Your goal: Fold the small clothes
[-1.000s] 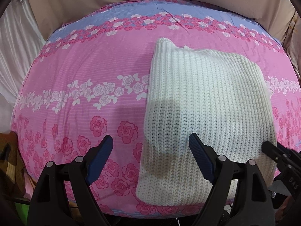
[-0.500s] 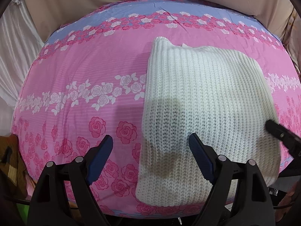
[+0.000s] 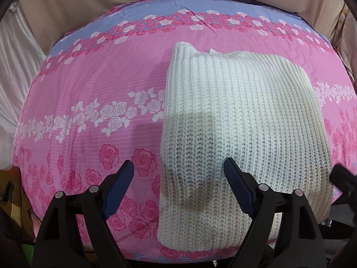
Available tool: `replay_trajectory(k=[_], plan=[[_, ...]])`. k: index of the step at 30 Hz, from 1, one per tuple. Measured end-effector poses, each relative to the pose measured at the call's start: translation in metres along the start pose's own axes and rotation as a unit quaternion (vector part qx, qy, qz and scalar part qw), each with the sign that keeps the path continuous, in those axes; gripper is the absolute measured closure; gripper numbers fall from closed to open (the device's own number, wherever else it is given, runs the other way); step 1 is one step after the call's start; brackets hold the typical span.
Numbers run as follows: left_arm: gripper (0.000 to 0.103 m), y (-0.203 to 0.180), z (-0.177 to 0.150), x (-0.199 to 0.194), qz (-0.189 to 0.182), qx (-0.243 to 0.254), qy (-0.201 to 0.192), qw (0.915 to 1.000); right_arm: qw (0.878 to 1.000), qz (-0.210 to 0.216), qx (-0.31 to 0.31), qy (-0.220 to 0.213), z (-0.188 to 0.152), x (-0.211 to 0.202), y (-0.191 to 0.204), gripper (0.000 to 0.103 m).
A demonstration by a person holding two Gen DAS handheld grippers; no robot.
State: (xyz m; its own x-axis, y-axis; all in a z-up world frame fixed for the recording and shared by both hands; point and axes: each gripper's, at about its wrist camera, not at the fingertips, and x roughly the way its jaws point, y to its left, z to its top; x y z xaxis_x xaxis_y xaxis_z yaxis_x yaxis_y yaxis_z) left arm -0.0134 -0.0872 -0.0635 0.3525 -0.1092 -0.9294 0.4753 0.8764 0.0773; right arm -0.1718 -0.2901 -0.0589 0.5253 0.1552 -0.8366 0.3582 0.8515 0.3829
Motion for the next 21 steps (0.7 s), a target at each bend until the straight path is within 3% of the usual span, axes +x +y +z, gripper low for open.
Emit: replay_trajectory(k=[3, 5, 8, 17, 19, 21], plan=[[0.022, -0.002, -0.002, 0.003, -0.003, 0.0, 0.006, 1.0, 0.999, -0.032, -0.009, 0.037, -0.01, 0.024, -0.007, 0.08], [0.022, -0.005, -0.005, 0.006, -0.006, 0.001, 0.013, 0.9999, 0.997, -0.031, 0.022, 0.07, -0.016, 0.043, -0.022, 0.079], [0.022, -0.008, -0.007, 0.004, -0.004, 0.008, 0.012, 0.9999, 0.998, -0.011, 0.047, 0.05, -0.016, 0.029, -0.026, 0.077], [0.022, -0.007, -0.011, 0.002, -0.006, 0.002, 0.013, 0.9999, 0.998, -0.008, 0.055, 0.031, -0.013, 0.008, -0.03, 0.065], [0.022, -0.003, -0.011, -0.002, -0.019, -0.006, 0.011, 0.9997, 0.998, -0.006, 0.059, 0.023, -0.009, 0.003, -0.03, 0.057], [0.022, 0.011, -0.009, -0.006, -0.063, -0.034, 0.01, 0.9974, 0.997, 0.008, 0.074, 0.014, -0.004, 0.0, -0.036, 0.051]])
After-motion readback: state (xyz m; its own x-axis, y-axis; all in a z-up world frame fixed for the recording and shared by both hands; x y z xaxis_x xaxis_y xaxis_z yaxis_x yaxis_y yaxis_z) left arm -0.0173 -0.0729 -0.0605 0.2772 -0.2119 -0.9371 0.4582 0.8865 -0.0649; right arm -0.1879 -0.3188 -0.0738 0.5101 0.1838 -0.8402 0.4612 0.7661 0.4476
